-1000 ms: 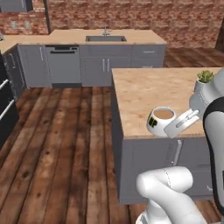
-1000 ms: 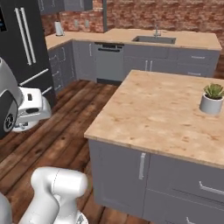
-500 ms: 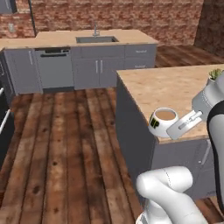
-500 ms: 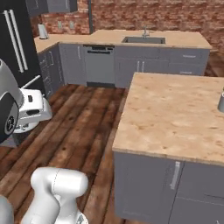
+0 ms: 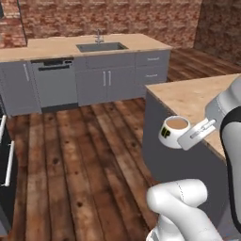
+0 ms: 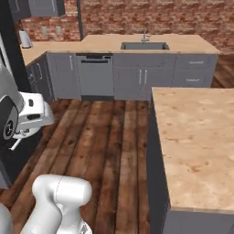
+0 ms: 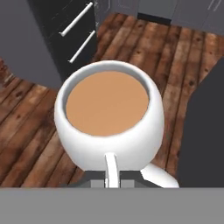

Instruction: Pick the cup of tea, navigate to the dining table, and place it on the saucer.

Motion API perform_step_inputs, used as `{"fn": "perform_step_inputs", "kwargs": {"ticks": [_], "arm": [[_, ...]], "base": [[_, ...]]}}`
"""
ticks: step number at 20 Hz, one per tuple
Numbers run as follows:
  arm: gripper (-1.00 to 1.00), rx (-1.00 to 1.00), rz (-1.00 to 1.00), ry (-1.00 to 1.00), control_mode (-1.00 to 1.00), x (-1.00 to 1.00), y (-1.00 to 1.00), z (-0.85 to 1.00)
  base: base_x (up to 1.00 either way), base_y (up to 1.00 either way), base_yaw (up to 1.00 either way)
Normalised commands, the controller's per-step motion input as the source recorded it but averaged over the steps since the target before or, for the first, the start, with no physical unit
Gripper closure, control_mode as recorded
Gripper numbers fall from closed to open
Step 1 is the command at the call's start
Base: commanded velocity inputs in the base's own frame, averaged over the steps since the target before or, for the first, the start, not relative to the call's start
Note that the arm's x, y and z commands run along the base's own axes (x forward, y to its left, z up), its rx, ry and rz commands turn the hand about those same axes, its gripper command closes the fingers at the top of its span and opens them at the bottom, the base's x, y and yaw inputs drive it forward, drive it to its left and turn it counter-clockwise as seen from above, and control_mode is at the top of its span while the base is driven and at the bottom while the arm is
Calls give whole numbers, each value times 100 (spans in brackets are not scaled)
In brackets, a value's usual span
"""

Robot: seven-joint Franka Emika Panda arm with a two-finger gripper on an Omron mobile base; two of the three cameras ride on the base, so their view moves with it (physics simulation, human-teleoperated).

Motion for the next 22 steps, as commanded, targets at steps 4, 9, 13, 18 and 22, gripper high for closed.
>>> {"fn": "perform_step_inputs", "kwargs": {"ticks": [4,9,13,18,22], "arm": [[100,0,0,0,100,0,0,0],[100,0,0,0,100,0,0,0],[100,0,0,0,100,0,0,0],[100,0,0,0,100,0,0,0],[100,0,0,0,100,0,0,0]], "base": [[100,97,-23],[100,87,-24],[100,57,-18],[100,52,-22],[100,16,-26]]}}
